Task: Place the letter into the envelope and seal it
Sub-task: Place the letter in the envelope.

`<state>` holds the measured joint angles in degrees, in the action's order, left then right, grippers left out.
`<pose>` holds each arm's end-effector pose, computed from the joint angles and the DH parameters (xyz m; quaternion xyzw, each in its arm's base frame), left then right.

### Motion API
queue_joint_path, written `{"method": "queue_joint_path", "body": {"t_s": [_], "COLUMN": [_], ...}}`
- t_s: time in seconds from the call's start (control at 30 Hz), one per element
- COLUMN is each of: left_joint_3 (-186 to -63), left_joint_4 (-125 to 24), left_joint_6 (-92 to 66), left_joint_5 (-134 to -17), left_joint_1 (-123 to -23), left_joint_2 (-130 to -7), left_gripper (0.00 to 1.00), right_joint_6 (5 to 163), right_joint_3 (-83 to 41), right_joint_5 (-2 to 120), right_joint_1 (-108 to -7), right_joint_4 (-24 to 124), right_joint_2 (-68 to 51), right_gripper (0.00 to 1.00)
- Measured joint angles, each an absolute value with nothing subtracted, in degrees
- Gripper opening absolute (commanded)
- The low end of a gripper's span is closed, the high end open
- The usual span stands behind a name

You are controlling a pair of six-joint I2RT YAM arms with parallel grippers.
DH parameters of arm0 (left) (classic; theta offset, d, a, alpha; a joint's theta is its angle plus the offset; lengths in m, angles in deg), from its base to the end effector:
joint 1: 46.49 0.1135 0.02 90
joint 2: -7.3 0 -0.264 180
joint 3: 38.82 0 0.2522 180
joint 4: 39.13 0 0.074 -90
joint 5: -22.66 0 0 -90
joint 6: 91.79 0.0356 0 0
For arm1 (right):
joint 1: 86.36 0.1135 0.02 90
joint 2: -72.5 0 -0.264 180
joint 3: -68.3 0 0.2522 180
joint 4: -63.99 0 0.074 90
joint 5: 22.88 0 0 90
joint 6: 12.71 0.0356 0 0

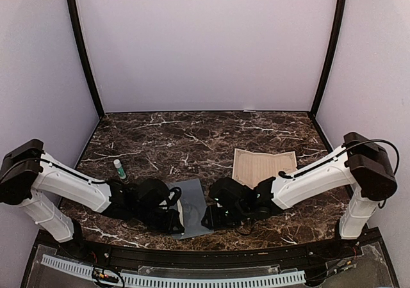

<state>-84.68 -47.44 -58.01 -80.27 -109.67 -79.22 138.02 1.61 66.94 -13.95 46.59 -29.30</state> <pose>0.1132 -0.2416 0.1307 0.0959 0.9265 -0.3539 0.0846 0.1048 0.3308 0.1399 -0.0969 0.9420 0.2955 0.1264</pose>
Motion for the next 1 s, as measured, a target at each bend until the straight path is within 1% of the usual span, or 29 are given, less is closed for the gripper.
{"method": "queue_joint_path", "body": {"t_s": [0.07, 0.1, 0.13, 0.17, 0.2, 0.27, 0.33, 0.5, 0.8, 1.0], "left_joint_3": [-84.8, -84.9, -85.0, -85.2, -85.4, -85.6, -85.7, -85.7, -86.3, -87.9], "left_joint_4": [-47.5, -47.8, -48.1, -48.5, -49.0, -50.3, -51.7, -54.4, -54.6, -54.9], "left_joint_6": [-58.0, -58.0, -58.0, -58.0, -57.8, -57.7, -57.6, -57.5, -57.1, -56.0], "left_joint_5": [-80.2, -80.1, -79.9, -79.5, -79.0, -77.7, -76.7, -74.3, -72.8, -71.6], "left_joint_1": [-109.7, -109.7, -109.7, -109.8, -109.8, -109.9, -109.9, -109.9, -109.9, -109.9], "left_joint_2": [-79.2, -79.2, -79.2, -79.0, -78.8, -77.8, -76.8, -75.1, -75.3, -76.5], "left_gripper": [0.05, 0.1, 0.12, 0.19, 0.21, 0.3, 0.33, 0.37, 0.44, 0.42], "right_joint_6": [138.0, 138.0, 138.1, 138.1, 138.2, 138.5, 138.8, 139.2, 139.6, 139.6], "right_joint_3": [1.6, 1.6, 1.6, 1.6, 1.6, 1.6, 1.6, 1.6, 1.6, 1.6], "right_joint_5": [67.0, 67.0, 67.0, 67.1, 67.0, 67.0, 67.2, 68.4, 70.0, 70.0], "right_joint_1": [-14.0, -14.0, -14.0, -14.0, -13.9, -13.7, -13.4, -13.2, -13.2, -13.2], "right_joint_4": [46.5, 46.5, 46.5, 46.6, 46.7, 46.7, 46.7, 46.3, 44.4, 44.4], "right_joint_2": [-29.3, -29.3, -29.3, -29.3, -29.3, -29.3, -29.3, -29.1, -28.5, -28.5], "right_gripper": [0.37, 0.37, 0.37, 0.37, 0.37, 0.38, 0.38, 0.39, 0.4, 0.39]}}
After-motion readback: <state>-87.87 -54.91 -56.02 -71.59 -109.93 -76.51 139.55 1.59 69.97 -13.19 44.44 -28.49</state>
